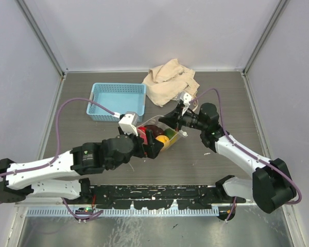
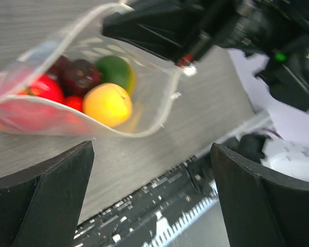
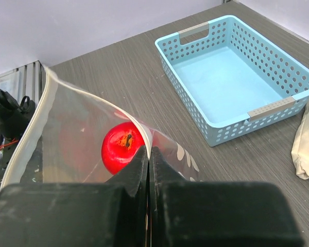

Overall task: Open the zip-top bag and remove the fake food
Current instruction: Open the zipper of the food storage bag at the center of the board.

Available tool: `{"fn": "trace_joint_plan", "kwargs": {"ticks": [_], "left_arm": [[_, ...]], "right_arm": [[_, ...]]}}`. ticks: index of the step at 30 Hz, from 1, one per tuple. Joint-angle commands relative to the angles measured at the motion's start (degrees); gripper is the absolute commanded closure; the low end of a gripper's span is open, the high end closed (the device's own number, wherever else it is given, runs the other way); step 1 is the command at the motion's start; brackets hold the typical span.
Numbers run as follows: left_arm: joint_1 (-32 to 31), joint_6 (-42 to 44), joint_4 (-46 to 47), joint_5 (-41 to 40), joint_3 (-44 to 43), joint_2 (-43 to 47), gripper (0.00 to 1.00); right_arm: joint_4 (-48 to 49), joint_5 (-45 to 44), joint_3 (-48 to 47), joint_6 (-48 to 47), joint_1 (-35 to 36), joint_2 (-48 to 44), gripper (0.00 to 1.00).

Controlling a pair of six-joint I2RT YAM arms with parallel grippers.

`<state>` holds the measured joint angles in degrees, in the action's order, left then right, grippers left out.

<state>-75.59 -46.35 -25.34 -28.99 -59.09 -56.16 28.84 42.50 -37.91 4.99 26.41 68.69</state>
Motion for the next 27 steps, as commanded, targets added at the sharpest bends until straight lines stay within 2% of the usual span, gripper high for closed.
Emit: {"fn": "trace_joint_plan", "kwargs": {"ticks": [1, 4, 6, 10, 13, 15, 18, 20, 23, 27], "left_arm": [[-0.6, -9.0, -8.8, -19.7, -6.6, -6.6, 0.02], [0.2, -14.4, -17.1, -23.4, -12.3, -12.4, 0.00], [1.8, -17.4, -21.1, -23.1, -14.9, -15.1, 0.03], [5.8, -17.5, -19.0, -17.7, -13.2, -16.1, 0.11], [9.5, -15.2, -13.5, -12.9, -9.8, -15.8, 0.40], [12.8, -11.9, -8.9, -8.4, -8.0, -14.6, 0.65], [17.4, -6.4, -2.9, -1.1, -6.6, -13.2, 0.90], [20.8, -3.0, 0.7, 5.1, -6.6, -13.4, 0.96], [24.5, 1.5, 5.1, 15.0, -8.1, -15.5, 0.99], [26.3, 7.0, 5.8, 23.8, -15.0, -23.3, 1.00]], "right_arm": [[4.6, 0.2, -0.4, 1.3, -0.3, -1.8, 0.99], [5.0, 0.6, -0.4, 1.7, -0.3, -1.4, 0.99], [5.0, 0.8, -0.5, 1.9, -0.3, -1.2, 0.99], [4.4, 0.6, -0.7, 1.7, -0.3, -1.2, 0.99], [4.2, 0.2, -0.8, 1.5, -0.3, -1.2, 0.99], [3.9, 0.2, -1.1, 1.5, -0.3, -0.9, 0.99], [1.1, -0.5, -2.8, 0.5, -0.3, -0.9, 0.99], [-3.2, -1.9, -5.0, -1.4, -0.4, -1.5, 0.99], [-7.1, -4.0, -7.2, -2.4, -1.6, -3.3, 0.99], [-9.2, -6.6, -8.8, -0.5, -4.4, -6.8, 0.99]]}}
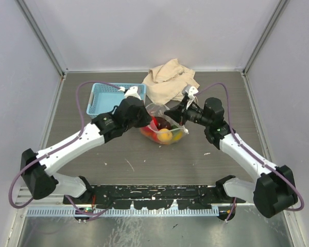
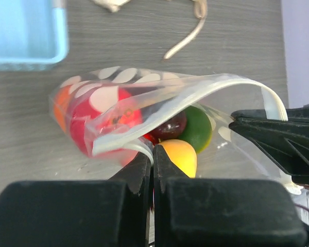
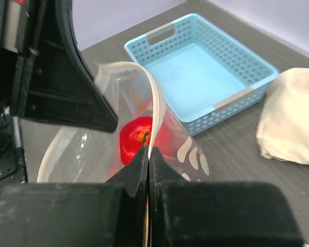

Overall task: Open the zip-top bag and remove the fake food
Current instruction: Open the zipper of the food storage bag at the center of the board.

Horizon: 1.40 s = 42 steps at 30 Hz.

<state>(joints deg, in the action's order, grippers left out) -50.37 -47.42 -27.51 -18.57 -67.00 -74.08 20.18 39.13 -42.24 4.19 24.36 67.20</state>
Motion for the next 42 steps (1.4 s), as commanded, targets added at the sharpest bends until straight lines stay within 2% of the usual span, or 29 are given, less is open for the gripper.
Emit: {"fn": "trace_joint_plan", "kwargs": {"ticks": [1, 5, 12, 19, 23, 27, 31, 34, 37, 39, 42], "left_arm": [[1.3, 9.1, 7.9, 15.0, -8.6, -7.1, 1.00], [2.6, 11.9, 9.0, 17.0, -11.2, -11.4, 1.00], [10.2, 11.9, 16.9, 23.5, -3.1, -13.5, 0.98], [12.5, 12.8, 17.3, 25.7, 4.7, -12.0, 0.87], [12.5, 12.9, 16.3, 25.6, 9.0, -8.6, 0.67], [12.6, 13.3, 16.3, 25.7, 14.1, -0.2, 0.38], [12.6, 14.0, 18.7, 25.4, 20.8, 11.3, 0.23], [12.6, 12.5, 22.7, 30.5, 24.7, 18.2, 0.21], [12.0, 8.6, 26.2, 35.6, 26.1, 21.5, 0.22], [8.4, 7.1, 27.6, 34.1, 26.1, 22.3, 0.23], [0.1, 8.8, 29.6, 26.0, 25.1, 21.0, 0.24]], "right_arm": [[-1.2, -4.2, -5.0, 0.6, -2.9, -6.4, 0.99], [-5.2, -8.5, -6.3, -0.2, -3.3, -10.8, 0.99], [-4.4, -9.1, -0.4, 0.2, -3.4, -11.2, 0.99], [4.9, -2.7, 9.4, 6.6, -3.2, -6.2, 0.99], [7.0, -0.5, 11.9, 8.0, -2.2, -6.9, 0.99], [9.8, 4.0, 13.3, 8.9, -1.5, -7.6, 0.99], [13.2, 6.1, 14.8, 10.2, -1.4, -6.8, 0.99], [14.7, 7.2, 14.9, 11.3, -1.1, -5.3, 0.99], [15.7, 7.4, 15.0, 12.0, -0.6, -4.1, 0.99], [16.6, 7.3, 15.1, 12.6, -0.2, -3.5, 0.99], [18.3, 7.3, 15.3, 13.7, 0.5, -2.6, 0.99]]}}
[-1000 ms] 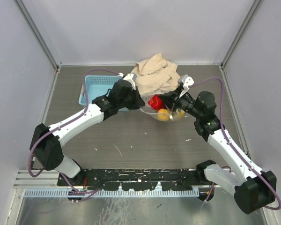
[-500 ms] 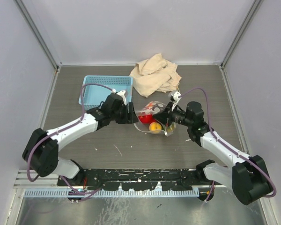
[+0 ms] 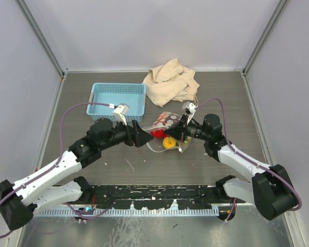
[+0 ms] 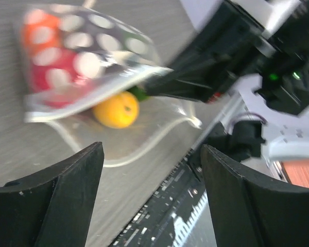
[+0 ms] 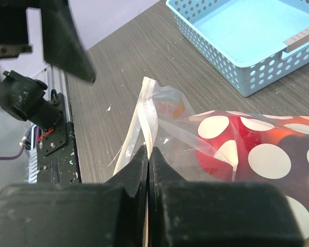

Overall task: Open the zip-top bag and remove the fake food
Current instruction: Open the zipper of the food storage bag at the center of the board.

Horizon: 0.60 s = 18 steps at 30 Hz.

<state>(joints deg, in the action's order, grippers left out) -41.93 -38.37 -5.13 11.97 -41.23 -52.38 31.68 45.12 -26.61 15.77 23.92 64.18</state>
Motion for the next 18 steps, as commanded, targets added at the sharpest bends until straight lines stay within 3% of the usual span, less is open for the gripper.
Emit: {"fn": "trace_joint_plan", "kwargs": {"ticks": [1, 3, 7, 12, 18], "left_arm": [[-11.3, 1.5, 8.3, -8.0, -1.0, -2.1, 0.24], [-15.2, 3.7, 10.2, -13.7, -1.4, -4.9, 0.27], [-16.2, 5.0, 15.3, -19.4, -0.2, -11.1, 0.43], [-16.2, 6.8, 20.6, -21.2, 0.8, -16.4, 0.48], [-16.2, 8.5, 22.6, -20.3, 1.2, -22.1, 0.47]], "right_arm": [[7.3, 1.2, -0.4, 2.7, 1.3, 0.7, 0.99], [7.7, 1.0, -0.7, 3.3, 1.8, 1.2, 0.99], [6.6, 0.5, -1.8, 3.6, 2.1, 1.3, 0.99], [3.2, 0.7, -3.3, 2.5, 2.2, 1.0, 0.99], [3.1, 0.8, -4.4, 2.8, 2.8, 1.4, 0.99]]}}
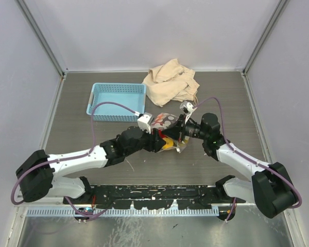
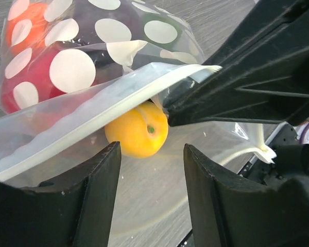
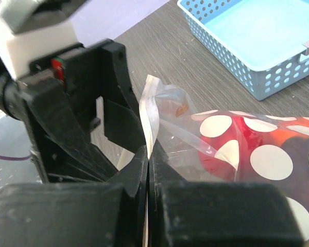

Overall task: Open the zip-top bag and remove the fake food
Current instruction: Open the zipper of the food storage bag at the center of the board, then pick up the fake fruit from the zipper food storage bag.

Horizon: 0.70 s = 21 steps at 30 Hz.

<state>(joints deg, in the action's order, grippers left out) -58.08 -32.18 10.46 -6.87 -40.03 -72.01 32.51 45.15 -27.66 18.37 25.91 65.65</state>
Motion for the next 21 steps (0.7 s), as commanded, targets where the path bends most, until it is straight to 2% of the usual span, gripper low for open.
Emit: {"fn": "trace_joint_plan", "kwargs": {"ticks": [1, 10, 12, 17, 19, 21], "left_arm": [[-0.1, 2.2, 7.6, -1.2, 0.3, -3.2, 0.46], [0.0, 2.3, 8.9, -3.1, 0.9, -7.6, 0.37], [0.0, 2.5, 9.3, -4.0, 1.1, -8.0, 0.35], [0.0, 2.9, 10.6, -4.7, 2.4, -8.6, 0.31], [0.0, 3.1, 11.1, -4.7, 3.0, -8.7, 0.30], [0.1, 3.4, 11.7, -4.6, 3.5, -8.7, 0.30]], "right_arm": [[2.3, 0.8, -3.5, 0.2, 1.0, 0.1, 0.99], [1.4, 1.1, -4.6, -0.1, 2.6, 1.0, 0.98], [-0.1, 1.7, -5.4, -0.6, 3.0, 1.2, 0.89], [-8.3, 2.6, -7.5, -4.4, 3.2, -3.0, 0.51], [-11.9, 2.1, -8.2, -6.1, 3.2, -6.0, 0.42], [-16.0, -0.3, -9.0, -8.1, 3.2, -8.9, 0.39]]}}
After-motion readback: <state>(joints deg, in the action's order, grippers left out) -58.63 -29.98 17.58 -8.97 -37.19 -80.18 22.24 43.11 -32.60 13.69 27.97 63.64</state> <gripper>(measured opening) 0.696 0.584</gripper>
